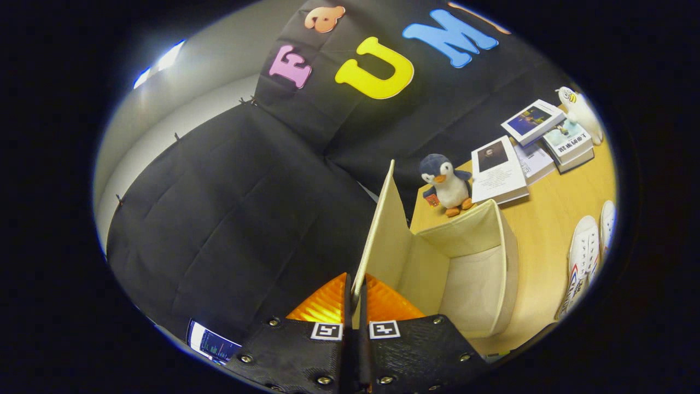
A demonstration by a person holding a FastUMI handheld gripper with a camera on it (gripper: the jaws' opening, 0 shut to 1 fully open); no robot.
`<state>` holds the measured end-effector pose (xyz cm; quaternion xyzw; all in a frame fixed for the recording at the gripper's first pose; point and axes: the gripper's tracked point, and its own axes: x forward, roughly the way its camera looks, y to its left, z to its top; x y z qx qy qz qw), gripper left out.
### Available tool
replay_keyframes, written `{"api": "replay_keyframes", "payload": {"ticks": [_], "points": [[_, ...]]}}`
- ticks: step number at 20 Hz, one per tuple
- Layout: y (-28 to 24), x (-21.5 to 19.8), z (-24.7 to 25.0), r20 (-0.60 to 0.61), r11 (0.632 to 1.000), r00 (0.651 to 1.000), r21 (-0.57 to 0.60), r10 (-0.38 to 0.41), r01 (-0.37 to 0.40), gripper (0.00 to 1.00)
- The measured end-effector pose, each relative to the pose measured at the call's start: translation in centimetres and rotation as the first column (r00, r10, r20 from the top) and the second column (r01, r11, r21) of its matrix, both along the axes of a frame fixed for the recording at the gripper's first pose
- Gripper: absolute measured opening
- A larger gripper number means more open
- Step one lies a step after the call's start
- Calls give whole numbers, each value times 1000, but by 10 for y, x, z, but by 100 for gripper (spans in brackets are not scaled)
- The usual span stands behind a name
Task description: Open the storage box then place both shoes into the box .Put the left shoe in first, then the right shoe, with the right side of both shoes facing outward in a uniform manner.
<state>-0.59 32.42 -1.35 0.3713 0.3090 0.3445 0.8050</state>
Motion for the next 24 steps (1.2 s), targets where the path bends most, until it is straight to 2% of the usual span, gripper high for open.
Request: {"api": "replay_keyframes", "payload": {"ticks": [10,12,15,16,18,19,21,22,23,24], "points": [[79,-10,18,91,998,995,-51,37,-33,4],[94,-12,20,124,996,991,-85,51,-41,10],[116,-17,19,159,991,984,-113,84,-67,10],[121,-18,19,167,990,982,-125,93,-72,19],[128,-23,21,192,985,974,-141,122,-95,23],[140,-21,18,205,982,969,-156,140,-108,32],[141,-25,17,231,973,957,-191,173,-130,38],[143,-27,18,246,970,952,-205,183,-133,57],[143,-27,19,262,967,946,-218,189,-133,67],[140,-26,19,278,965,942,-232,188,-124,83]]}}
